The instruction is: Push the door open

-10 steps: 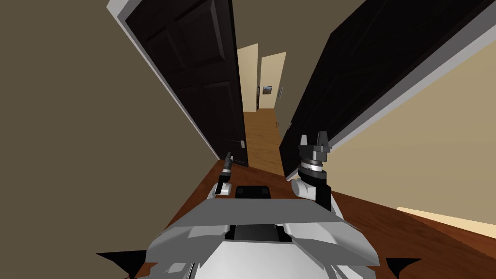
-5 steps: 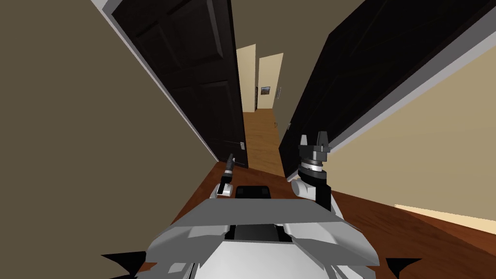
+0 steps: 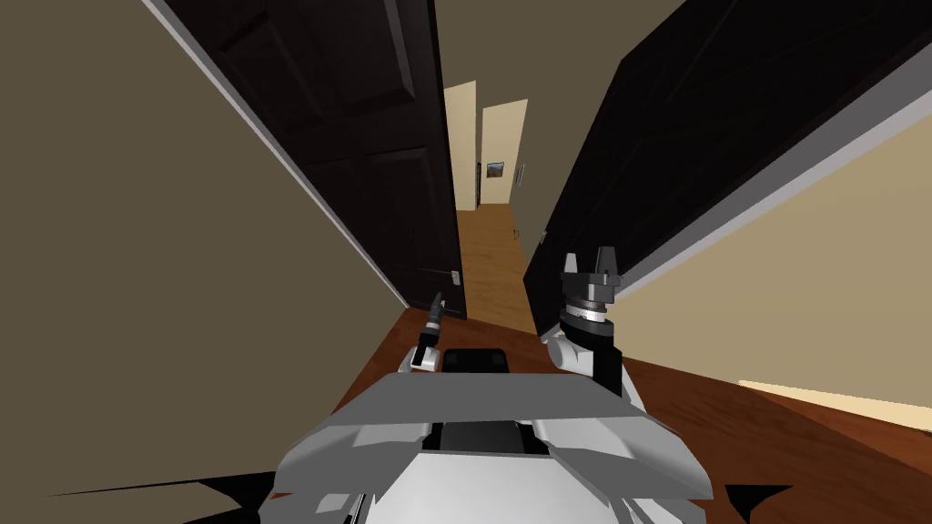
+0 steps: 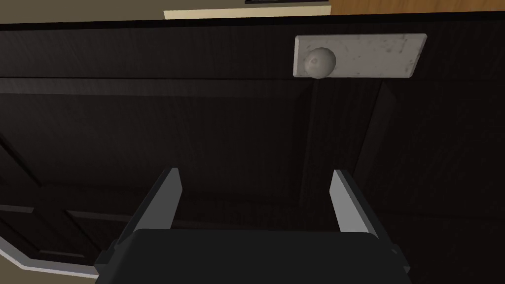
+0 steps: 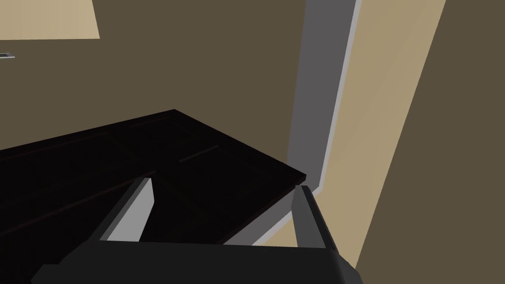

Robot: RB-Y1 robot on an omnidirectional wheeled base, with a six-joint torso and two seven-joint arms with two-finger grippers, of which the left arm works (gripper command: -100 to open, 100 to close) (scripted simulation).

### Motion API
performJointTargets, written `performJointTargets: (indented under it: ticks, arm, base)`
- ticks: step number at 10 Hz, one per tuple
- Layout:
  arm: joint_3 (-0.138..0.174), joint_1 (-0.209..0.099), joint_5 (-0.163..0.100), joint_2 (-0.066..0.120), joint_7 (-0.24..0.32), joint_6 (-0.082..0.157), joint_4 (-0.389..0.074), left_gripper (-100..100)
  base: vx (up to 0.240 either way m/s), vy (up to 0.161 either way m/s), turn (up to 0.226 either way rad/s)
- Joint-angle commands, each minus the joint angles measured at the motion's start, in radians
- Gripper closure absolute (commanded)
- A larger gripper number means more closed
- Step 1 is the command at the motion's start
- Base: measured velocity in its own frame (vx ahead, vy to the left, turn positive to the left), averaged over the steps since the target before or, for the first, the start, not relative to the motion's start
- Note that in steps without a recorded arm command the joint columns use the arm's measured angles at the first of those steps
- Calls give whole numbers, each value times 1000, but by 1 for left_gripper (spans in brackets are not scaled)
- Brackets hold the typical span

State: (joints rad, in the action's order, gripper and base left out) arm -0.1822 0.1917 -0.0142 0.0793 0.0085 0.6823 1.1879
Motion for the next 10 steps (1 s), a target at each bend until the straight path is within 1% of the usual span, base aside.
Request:
performJointTargets:
  ticks: [1, 2, 3, 4, 6, 8, 9, 10]
  arm:
    - [-8, -8, 1, -2, 3, 7, -32, -100]
    - [-17, -20, 2, -5, 6, 16, -72, -100]
    - [-21, -25, 3, -7, 7, 21, -90, -100]
    - [-28, -34, 4, -10, 10, 28, -122, -100]
    - [-35, -43, 5, -13, 12, 35, -152, -100]
    - [-44, -56, 6, -18, 15, 44, -195, -100]
    - [-46, -59, 7, -20, 16, 47, -206, -100]
    - [-45, -53, 7, -20, 14, 42, -191, -100]
  base:
    - [72, 42, -57]
    - [103, 55, -81]
    - [100, 68, -70]
    - [101, 45, -66]
    - [90, 44, -47]
    - [73, 47, -45]
    - [66, 48, -41]
    - [25, 20, -8]
